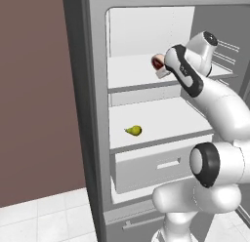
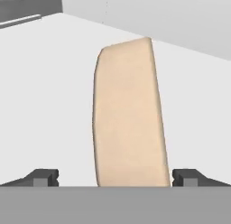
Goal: Open the fridge, remove the pear, corn, and steak, and place them on any counter.
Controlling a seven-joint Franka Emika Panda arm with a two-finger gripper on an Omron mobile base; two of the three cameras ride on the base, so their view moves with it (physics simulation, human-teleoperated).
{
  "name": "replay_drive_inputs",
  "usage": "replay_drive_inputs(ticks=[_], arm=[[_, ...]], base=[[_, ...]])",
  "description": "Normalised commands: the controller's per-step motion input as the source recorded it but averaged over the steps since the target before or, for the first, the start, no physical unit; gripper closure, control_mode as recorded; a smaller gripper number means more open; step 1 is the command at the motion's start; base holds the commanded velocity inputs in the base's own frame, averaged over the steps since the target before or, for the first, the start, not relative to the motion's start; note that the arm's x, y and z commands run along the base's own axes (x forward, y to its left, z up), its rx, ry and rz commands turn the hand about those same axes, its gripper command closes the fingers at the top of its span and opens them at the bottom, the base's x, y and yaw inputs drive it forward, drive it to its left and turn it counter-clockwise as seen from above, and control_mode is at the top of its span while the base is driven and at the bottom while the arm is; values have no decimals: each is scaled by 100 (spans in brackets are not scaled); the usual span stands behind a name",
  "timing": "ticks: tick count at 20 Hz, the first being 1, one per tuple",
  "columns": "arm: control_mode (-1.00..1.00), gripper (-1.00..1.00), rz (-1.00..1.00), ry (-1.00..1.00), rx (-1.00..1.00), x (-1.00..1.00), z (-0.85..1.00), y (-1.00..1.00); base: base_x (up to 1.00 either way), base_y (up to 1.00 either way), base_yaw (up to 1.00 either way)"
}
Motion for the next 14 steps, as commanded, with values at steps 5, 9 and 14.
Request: replay_drive_inputs(ticks=[5, 9, 14], arm=[[-100, -100, 3, 0, 0, 1, -2, 4], [-100, -100, 0, 0, 0, 1, 0, 11], [-100, 100, 0, 0, 0, 1, 0, 25]], base=[[0, 0, 0], [0, 0, 0], [0, 0, 0]])
